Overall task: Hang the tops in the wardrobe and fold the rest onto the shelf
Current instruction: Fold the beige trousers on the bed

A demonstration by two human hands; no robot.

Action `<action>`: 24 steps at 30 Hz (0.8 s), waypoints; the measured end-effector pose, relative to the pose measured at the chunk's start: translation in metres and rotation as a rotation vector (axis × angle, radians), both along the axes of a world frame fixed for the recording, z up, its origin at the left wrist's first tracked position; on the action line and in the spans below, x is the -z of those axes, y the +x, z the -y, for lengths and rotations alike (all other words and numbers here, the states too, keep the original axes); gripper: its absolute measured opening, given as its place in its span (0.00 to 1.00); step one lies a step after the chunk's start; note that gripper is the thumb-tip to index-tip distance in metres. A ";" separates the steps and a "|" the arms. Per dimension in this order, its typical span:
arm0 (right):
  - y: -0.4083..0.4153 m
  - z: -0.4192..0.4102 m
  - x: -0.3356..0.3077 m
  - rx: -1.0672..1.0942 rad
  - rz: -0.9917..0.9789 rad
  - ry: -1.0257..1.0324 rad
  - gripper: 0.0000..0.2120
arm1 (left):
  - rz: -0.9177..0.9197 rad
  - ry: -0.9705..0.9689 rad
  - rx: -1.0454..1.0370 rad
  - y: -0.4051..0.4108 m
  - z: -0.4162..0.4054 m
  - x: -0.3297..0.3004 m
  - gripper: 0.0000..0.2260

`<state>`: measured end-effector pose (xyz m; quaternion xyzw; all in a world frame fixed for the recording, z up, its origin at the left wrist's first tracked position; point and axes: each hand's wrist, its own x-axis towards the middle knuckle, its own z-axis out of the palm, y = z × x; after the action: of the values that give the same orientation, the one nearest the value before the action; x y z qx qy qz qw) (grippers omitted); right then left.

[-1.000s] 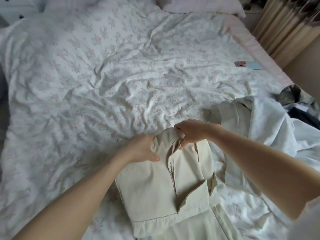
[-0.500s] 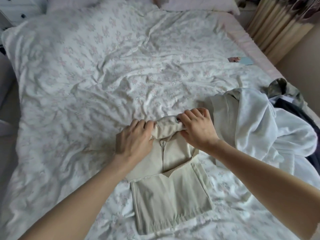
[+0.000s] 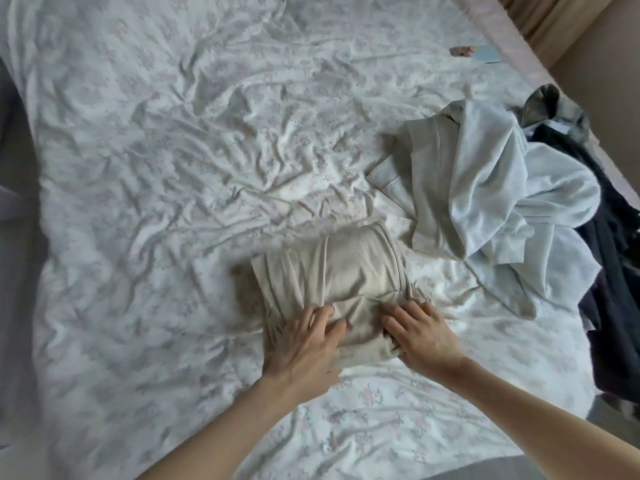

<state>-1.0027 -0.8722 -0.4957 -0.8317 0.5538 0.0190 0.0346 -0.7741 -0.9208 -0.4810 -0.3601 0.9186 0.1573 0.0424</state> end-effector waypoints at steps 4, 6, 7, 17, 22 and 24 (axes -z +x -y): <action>0.007 -0.046 0.021 0.110 -0.022 0.245 0.32 | 0.207 0.389 0.019 0.008 -0.031 0.032 0.25; 0.011 -0.055 0.023 0.190 0.030 0.267 0.30 | 0.103 0.358 -0.077 0.009 -0.035 0.037 0.21; 0.013 -0.055 0.022 0.241 0.070 0.256 0.27 | -0.008 0.311 -0.167 0.008 -0.036 0.037 0.19; 0.010 0.058 0.024 0.961 0.450 0.149 0.13 | -0.219 0.183 -1.084 0.008 0.062 0.044 0.16; 0.004 0.109 0.035 1.165 0.520 0.270 0.14 | 0.041 0.398 -1.043 0.010 0.107 0.062 0.21; 0.003 0.118 0.037 1.172 0.535 0.266 0.11 | 0.102 0.398 -0.993 0.006 0.114 0.064 0.21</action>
<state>-1.0000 -0.9906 -0.5326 -0.3567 0.8804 -0.1422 0.2781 -0.7678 -1.0346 -0.5453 -0.7433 0.5870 0.3119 0.0749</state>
